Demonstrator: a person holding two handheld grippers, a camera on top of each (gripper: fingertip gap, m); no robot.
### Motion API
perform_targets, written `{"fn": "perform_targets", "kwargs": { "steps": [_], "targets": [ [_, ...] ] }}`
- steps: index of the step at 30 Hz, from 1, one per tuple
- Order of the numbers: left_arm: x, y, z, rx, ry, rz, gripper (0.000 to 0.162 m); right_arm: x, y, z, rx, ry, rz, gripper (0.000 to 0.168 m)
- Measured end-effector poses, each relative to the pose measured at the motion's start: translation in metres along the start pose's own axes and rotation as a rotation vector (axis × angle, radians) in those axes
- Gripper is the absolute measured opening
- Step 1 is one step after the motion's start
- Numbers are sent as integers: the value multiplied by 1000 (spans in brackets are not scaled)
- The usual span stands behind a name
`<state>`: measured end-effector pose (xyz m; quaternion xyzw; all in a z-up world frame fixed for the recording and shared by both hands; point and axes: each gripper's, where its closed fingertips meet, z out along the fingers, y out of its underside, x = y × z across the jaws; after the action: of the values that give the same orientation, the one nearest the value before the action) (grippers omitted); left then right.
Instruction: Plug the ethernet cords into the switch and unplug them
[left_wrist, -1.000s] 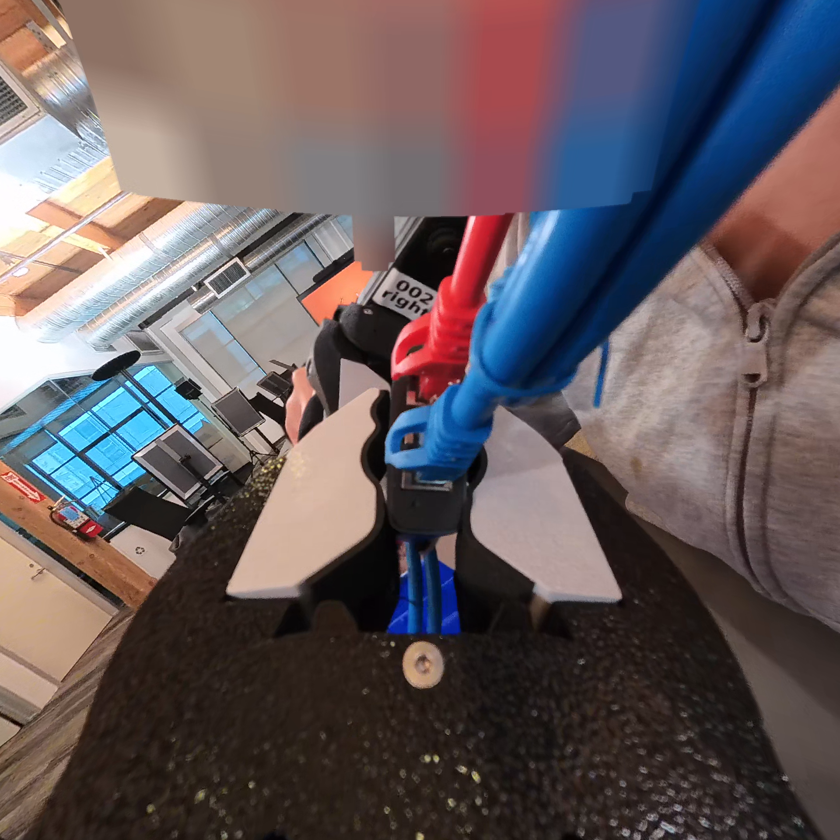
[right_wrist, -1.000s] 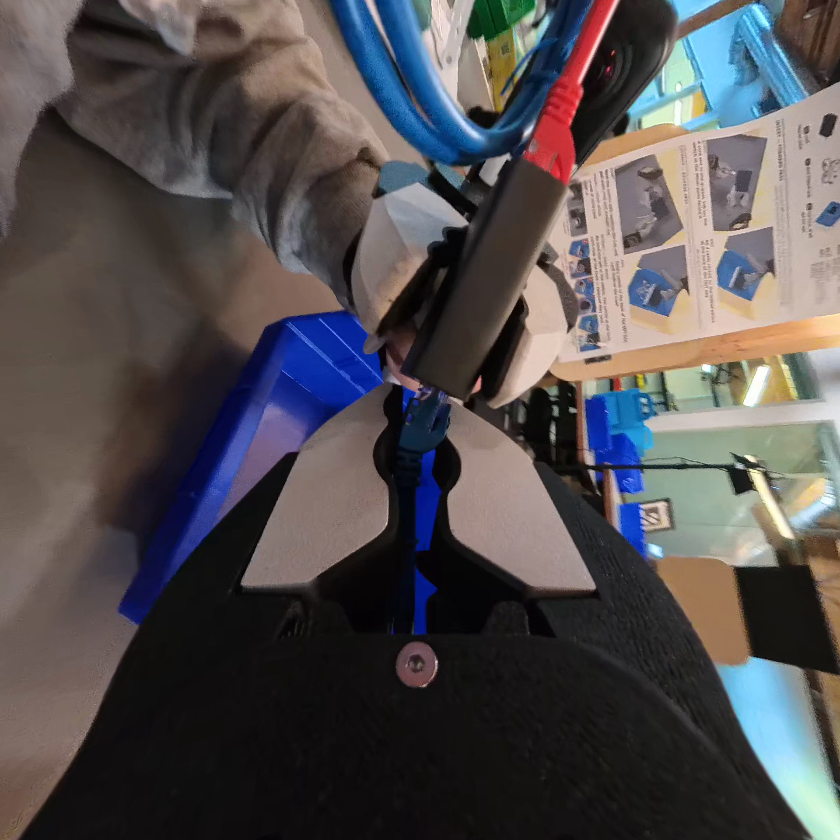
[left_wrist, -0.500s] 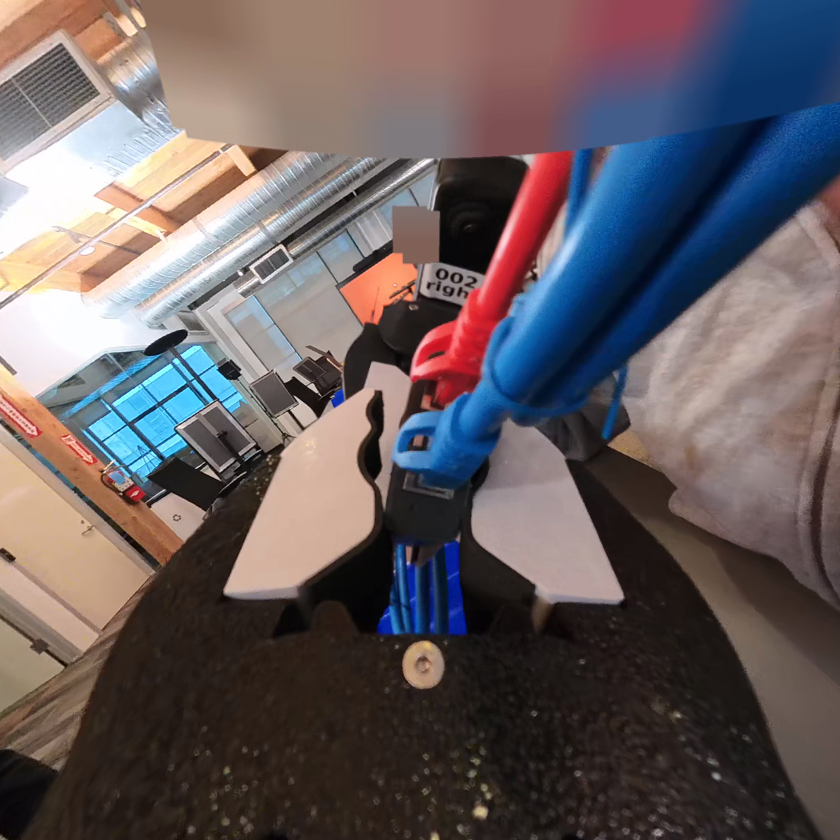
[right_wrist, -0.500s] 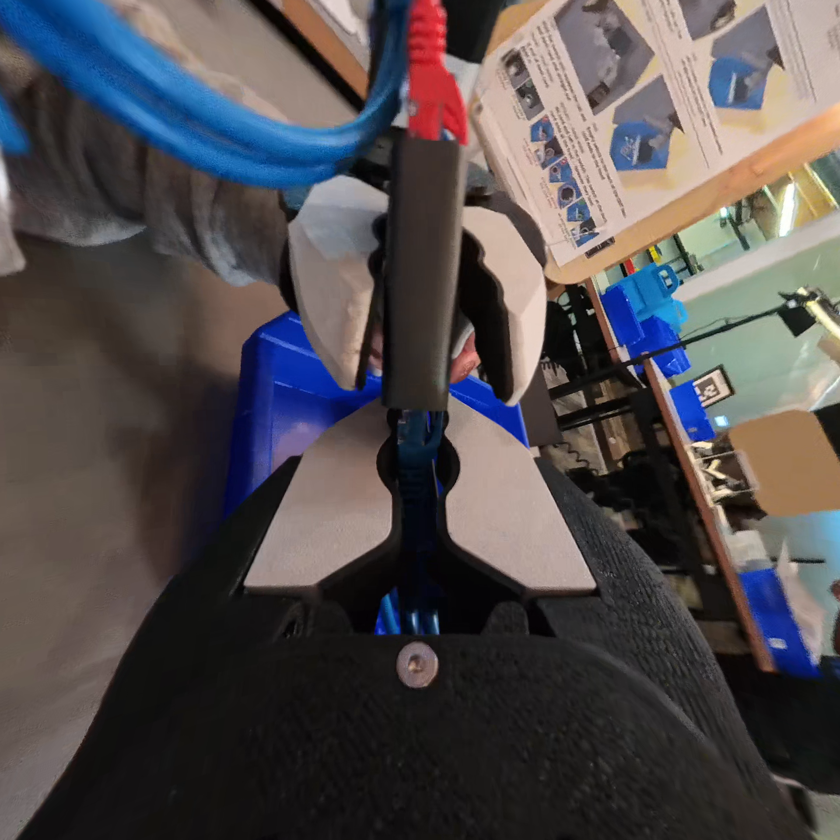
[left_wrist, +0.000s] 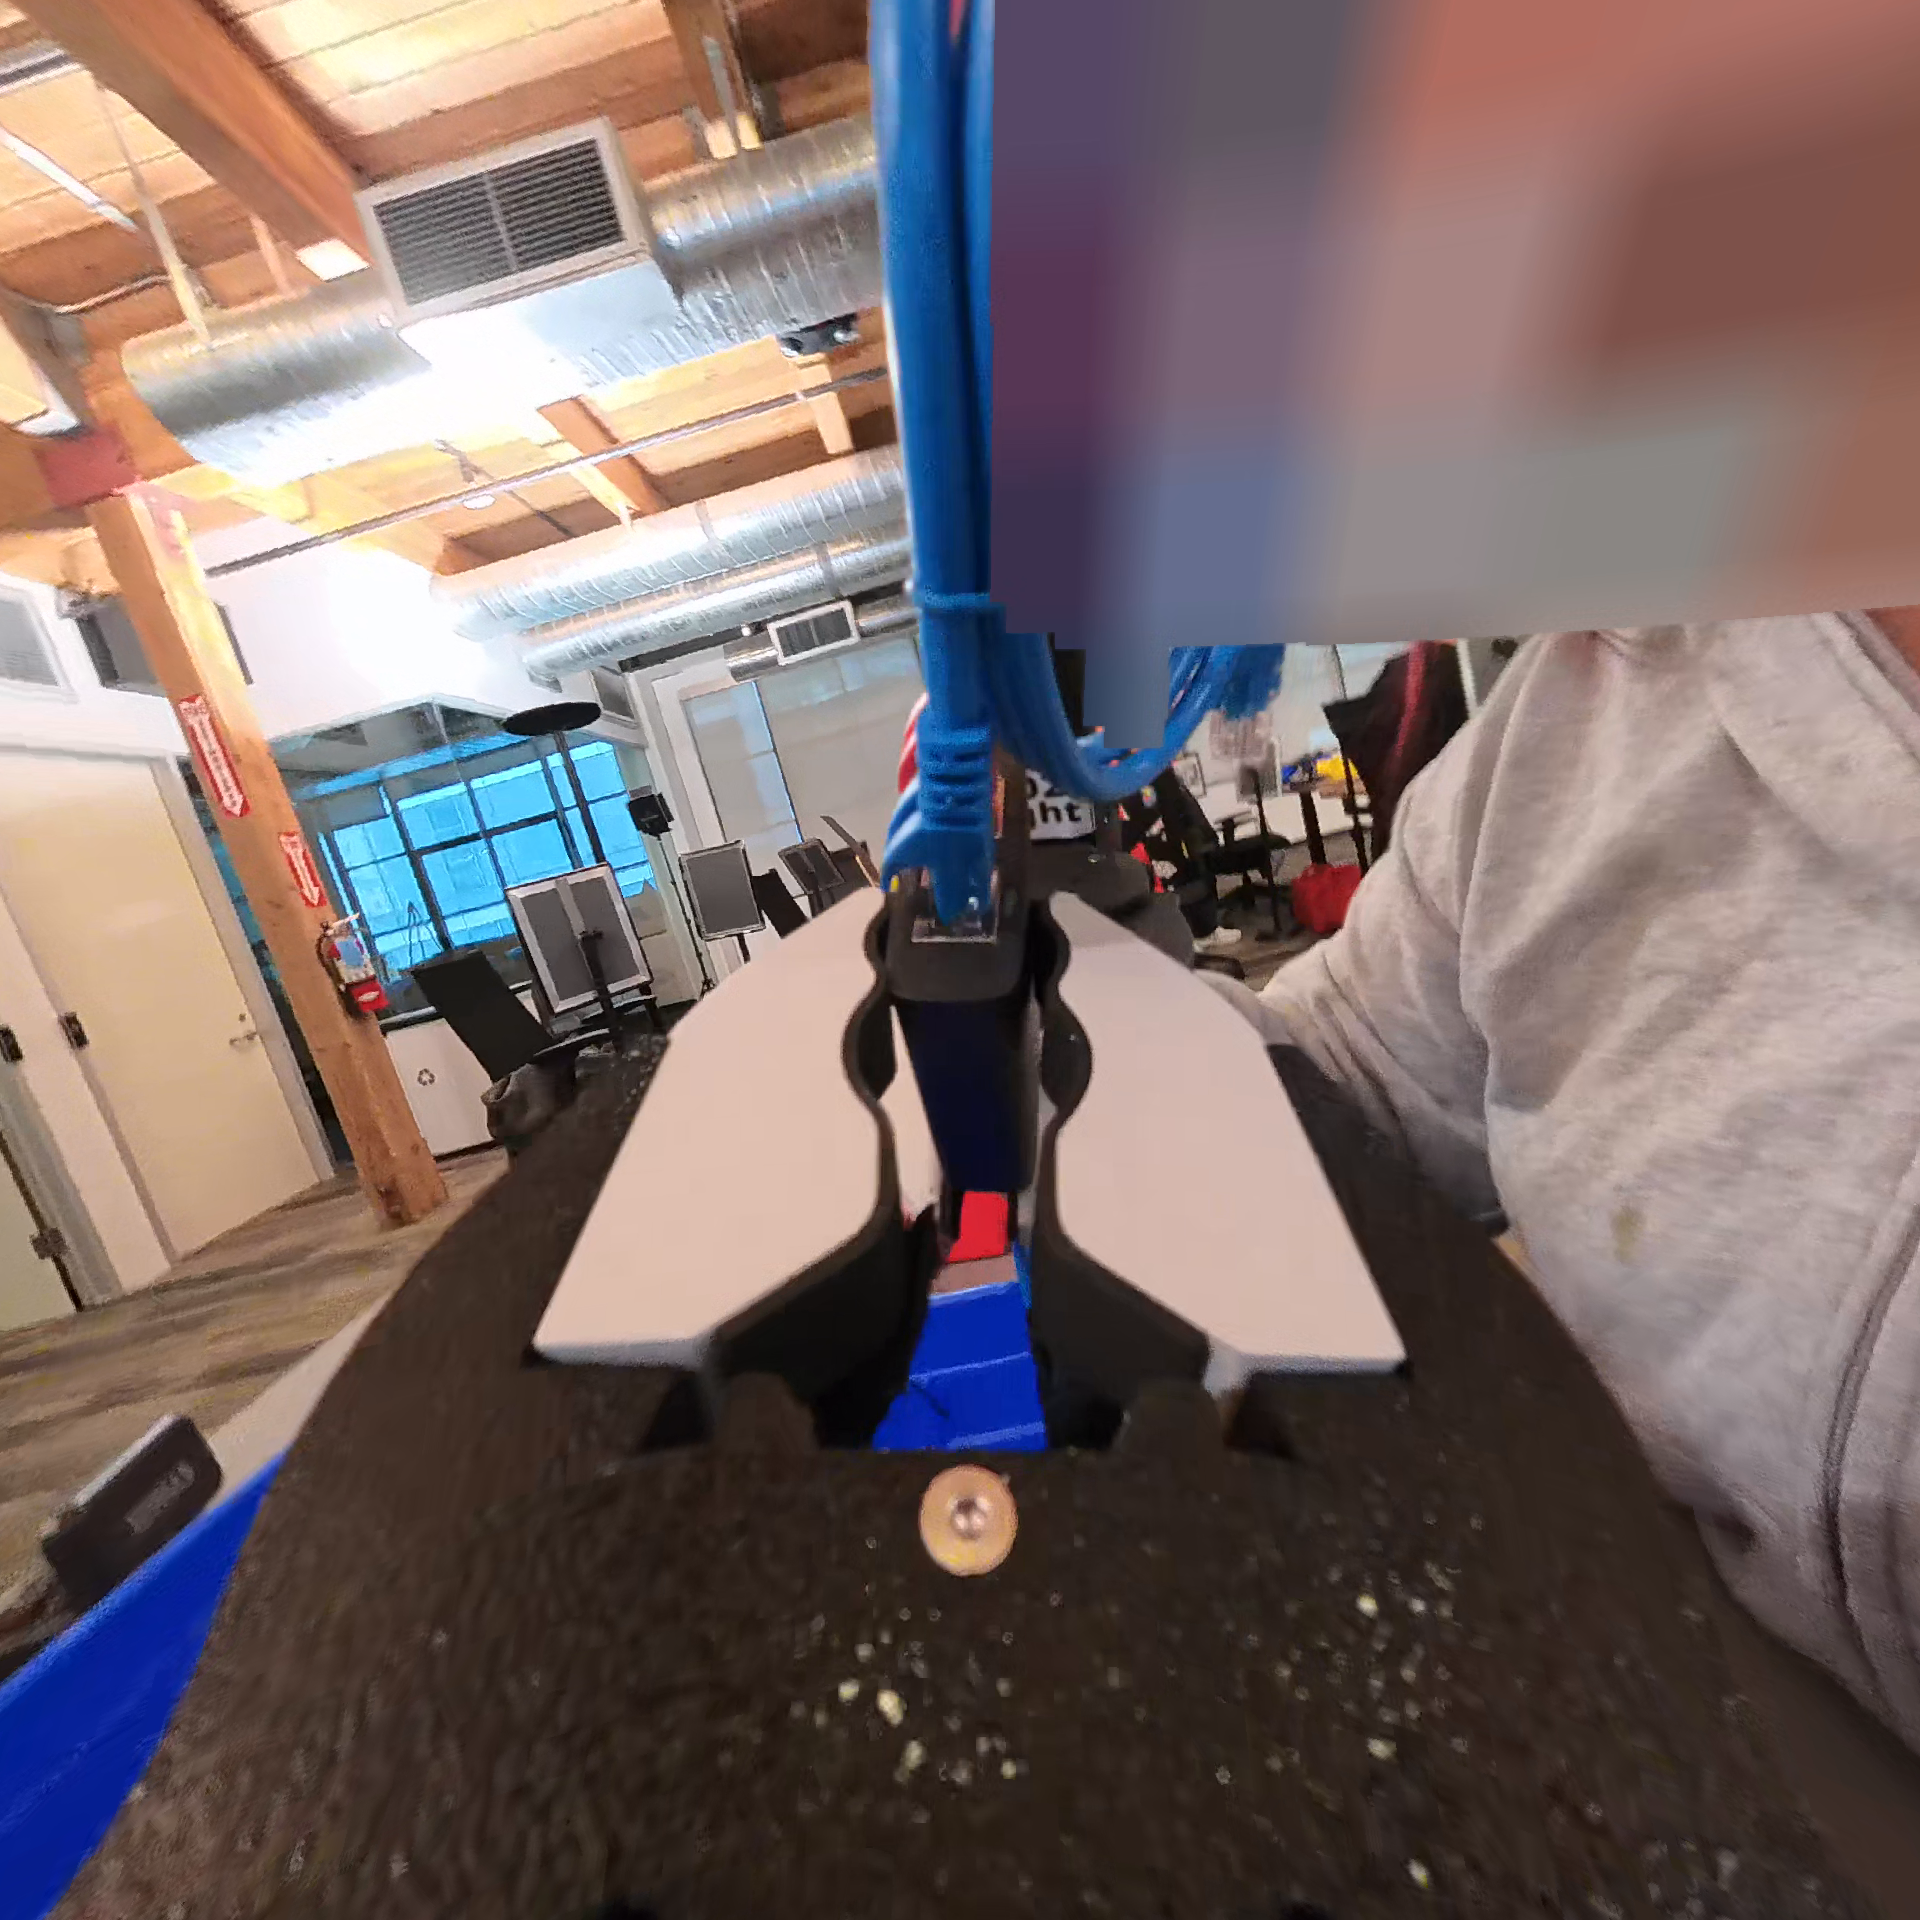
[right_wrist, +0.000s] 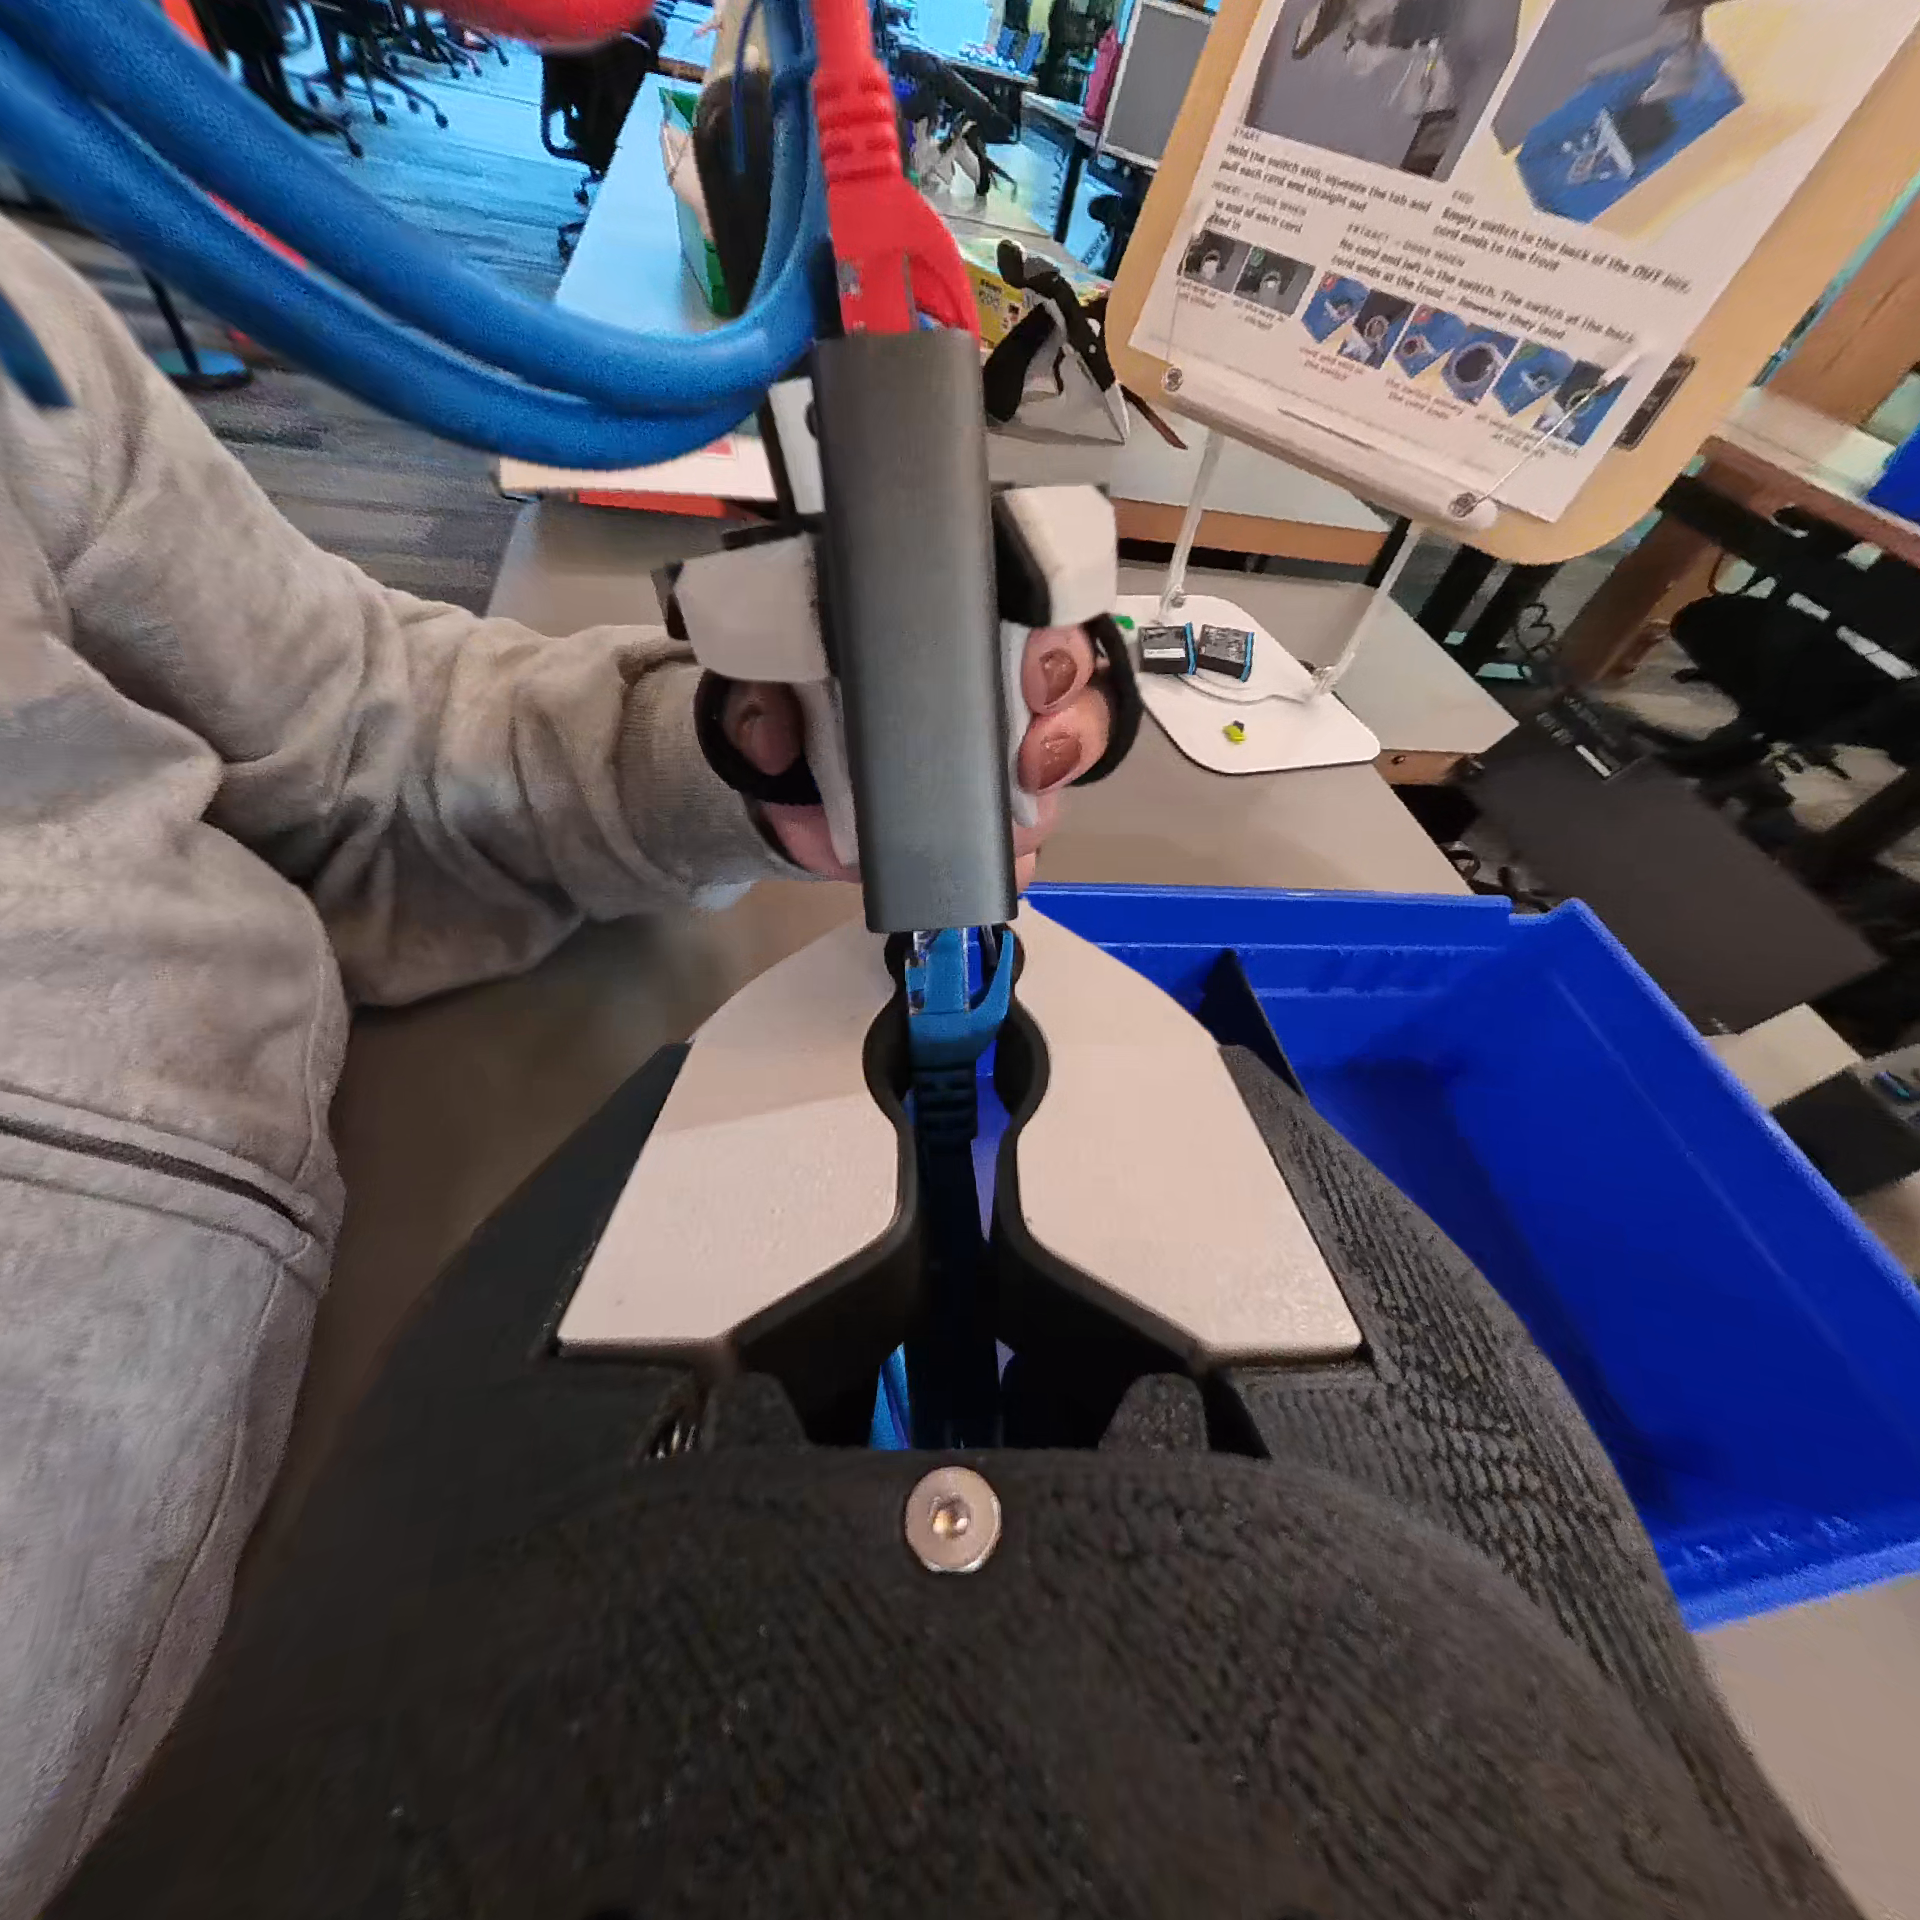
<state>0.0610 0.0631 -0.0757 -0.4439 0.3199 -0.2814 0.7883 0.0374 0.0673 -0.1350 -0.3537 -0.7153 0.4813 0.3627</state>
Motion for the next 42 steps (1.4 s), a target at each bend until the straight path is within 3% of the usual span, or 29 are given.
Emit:
{"fn": "perform_targets", "kwargs": {
  "steps": [12, 19, 26, 32, 42],
  "targets": [
    [5, 1, 9, -54, -98, -191, 31, -15, -6, 8, 43, -71, 120, 10],
    [12, -7, 9, 16, -119, -142, 26, -23, -9, 11, 38, -63, 86, 10],
    [32, -17, 7, 29, -39, -2, 21, -29, -16, 11, 44, -5, 7, 17],
    [39, -17, 4, 48, 8, 4, 22, -35, -13, 10, -7, 19, -42, 12],
    [35, -6, 5, 18, -48, -38, 21, -31, -4, 12, -51, 49, -82, 11]
  ]
}}
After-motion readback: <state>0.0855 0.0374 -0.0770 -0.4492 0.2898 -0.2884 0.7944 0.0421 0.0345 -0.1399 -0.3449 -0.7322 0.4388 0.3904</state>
